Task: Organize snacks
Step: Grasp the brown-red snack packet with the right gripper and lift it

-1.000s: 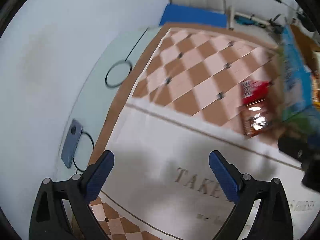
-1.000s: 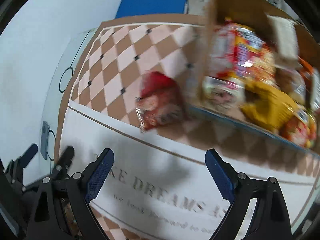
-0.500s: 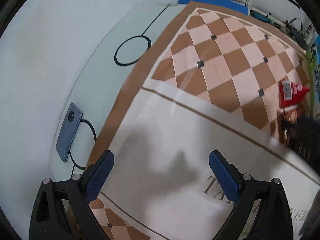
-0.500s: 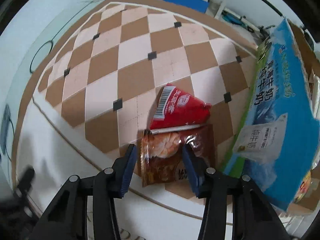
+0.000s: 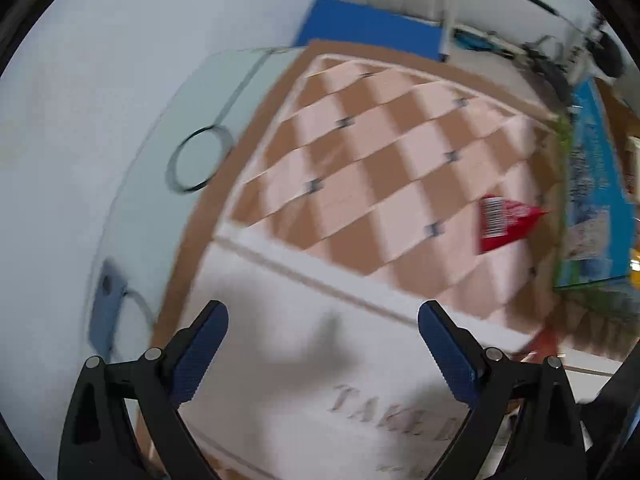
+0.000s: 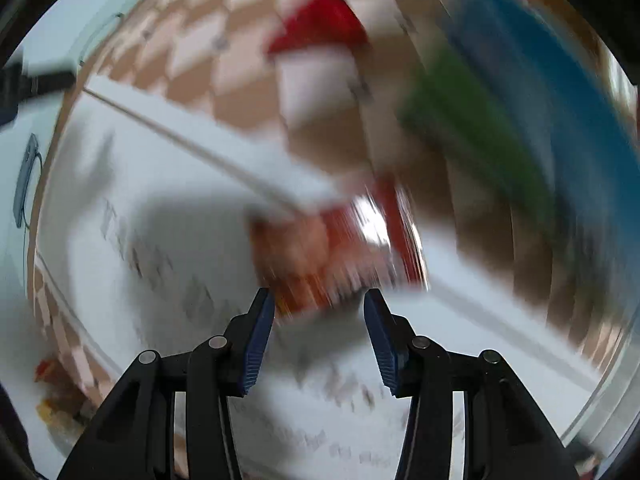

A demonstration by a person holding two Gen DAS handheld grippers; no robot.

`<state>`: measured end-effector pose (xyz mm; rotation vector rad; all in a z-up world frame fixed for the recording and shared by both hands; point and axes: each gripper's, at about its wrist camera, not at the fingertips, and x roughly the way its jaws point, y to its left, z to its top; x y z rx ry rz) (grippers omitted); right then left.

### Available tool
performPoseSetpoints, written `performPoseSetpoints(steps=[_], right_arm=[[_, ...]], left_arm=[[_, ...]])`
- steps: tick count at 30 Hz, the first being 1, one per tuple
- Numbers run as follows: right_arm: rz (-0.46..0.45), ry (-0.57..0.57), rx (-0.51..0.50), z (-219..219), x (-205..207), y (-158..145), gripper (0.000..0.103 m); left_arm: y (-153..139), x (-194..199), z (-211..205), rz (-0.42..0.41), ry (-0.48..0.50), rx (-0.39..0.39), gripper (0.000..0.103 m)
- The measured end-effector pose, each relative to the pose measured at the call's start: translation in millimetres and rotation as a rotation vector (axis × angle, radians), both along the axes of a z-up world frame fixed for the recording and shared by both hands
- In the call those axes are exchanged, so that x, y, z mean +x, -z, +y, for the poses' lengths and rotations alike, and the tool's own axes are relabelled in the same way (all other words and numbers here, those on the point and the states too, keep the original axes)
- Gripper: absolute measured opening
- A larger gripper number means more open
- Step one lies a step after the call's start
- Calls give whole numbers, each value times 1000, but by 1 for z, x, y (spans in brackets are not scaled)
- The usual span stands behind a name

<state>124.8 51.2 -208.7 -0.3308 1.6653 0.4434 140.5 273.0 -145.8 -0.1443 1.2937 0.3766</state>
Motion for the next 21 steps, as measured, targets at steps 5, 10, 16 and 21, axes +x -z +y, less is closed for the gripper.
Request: performPoseSetpoints(steps=[5, 10, 16, 21], right_arm=[[48, 322, 117, -61, 9, -7, 76], [134, 722, 307, -94, 27, -2, 79], [57, 824, 260, -83, 36, -2, 79], [28, 795, 114, -60, 50, 6, 79]], left_arm=[[2, 45, -35, -35, 181, -104, 97], [14, 89, -66, -22, 366, -127, 98], [31, 119, -89, 26, 513, -78, 97], [37, 125, -93, 47, 537, -51, 97]])
